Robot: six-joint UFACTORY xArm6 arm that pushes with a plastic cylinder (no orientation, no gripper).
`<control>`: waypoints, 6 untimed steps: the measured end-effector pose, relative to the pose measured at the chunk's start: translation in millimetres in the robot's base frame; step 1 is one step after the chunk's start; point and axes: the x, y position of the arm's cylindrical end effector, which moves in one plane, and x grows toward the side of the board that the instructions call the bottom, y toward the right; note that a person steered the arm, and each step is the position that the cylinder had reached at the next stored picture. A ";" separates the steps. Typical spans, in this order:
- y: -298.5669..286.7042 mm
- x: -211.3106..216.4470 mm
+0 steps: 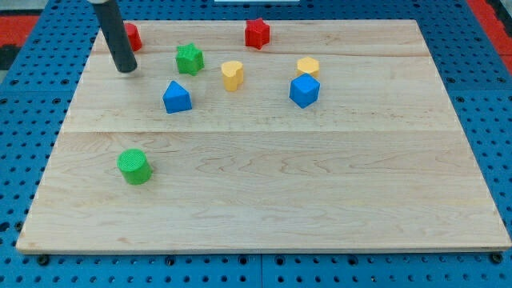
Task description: Move the green star bottom left to the red star
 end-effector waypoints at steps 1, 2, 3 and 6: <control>84.8 21.4; 196.9 25.8; 122.9 25.0; 178.7 1.4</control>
